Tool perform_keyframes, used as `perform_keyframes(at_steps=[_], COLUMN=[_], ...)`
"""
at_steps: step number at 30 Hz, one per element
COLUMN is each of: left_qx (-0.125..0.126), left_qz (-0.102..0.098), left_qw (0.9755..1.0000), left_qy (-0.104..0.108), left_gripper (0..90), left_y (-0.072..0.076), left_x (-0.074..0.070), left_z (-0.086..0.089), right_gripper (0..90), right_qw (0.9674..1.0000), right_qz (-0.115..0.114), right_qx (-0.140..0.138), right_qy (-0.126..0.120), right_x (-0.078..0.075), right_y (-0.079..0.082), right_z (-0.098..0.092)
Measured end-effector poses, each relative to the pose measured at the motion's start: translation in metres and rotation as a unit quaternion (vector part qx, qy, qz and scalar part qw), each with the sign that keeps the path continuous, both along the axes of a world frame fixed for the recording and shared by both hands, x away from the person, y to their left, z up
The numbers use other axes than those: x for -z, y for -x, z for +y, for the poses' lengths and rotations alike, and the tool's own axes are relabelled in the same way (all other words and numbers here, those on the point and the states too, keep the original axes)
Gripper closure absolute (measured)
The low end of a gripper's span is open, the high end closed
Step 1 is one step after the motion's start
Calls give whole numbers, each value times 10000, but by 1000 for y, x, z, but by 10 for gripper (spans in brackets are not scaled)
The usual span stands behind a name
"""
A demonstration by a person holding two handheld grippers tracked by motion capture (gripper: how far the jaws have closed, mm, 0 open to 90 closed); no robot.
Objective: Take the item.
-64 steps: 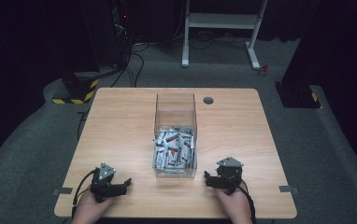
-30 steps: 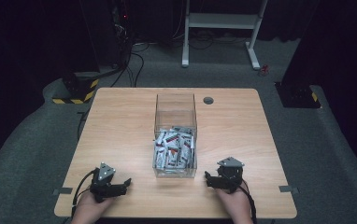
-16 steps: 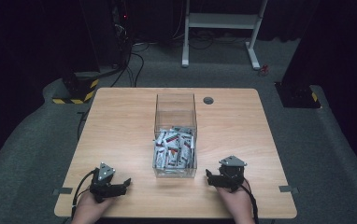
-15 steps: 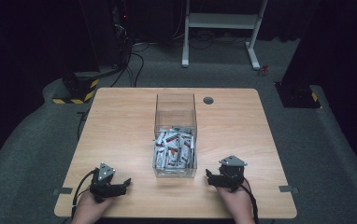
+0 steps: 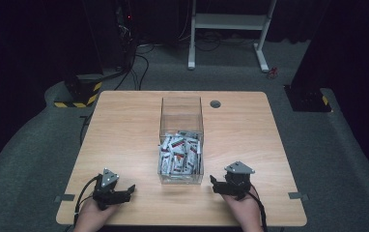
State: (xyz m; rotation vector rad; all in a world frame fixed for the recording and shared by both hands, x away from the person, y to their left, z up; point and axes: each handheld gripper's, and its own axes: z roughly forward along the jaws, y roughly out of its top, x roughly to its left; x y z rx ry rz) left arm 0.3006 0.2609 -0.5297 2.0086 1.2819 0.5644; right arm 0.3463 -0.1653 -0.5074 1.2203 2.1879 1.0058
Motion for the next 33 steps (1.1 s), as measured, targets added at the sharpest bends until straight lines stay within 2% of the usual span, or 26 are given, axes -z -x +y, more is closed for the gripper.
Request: perform_keyframes(at_steps=[6,16,22,33], left_qx=[12,11,13,29], left_qz=[12,16,13,20], left_qw=[10000,10000,10000,10000], left_qy=[17,-15,-19,-27], left_gripper=[140,140,140,140], left_y=[0,0,0,0], left_x=[0,0,0,0], left_z=[0,0,0,1], right_gripper=[106,104,104,106], right_qw=[9999,9996,9995,9993], right_qz=[-91,-202,-254,-310], right_qx=[-7,-111,-78,-51], right_qy=[-118,-162,-174,-217], right_x=[-5,-10,-14,-16], right_y=[2,7,9,5], right_z=[-2,-2,-2,-2])
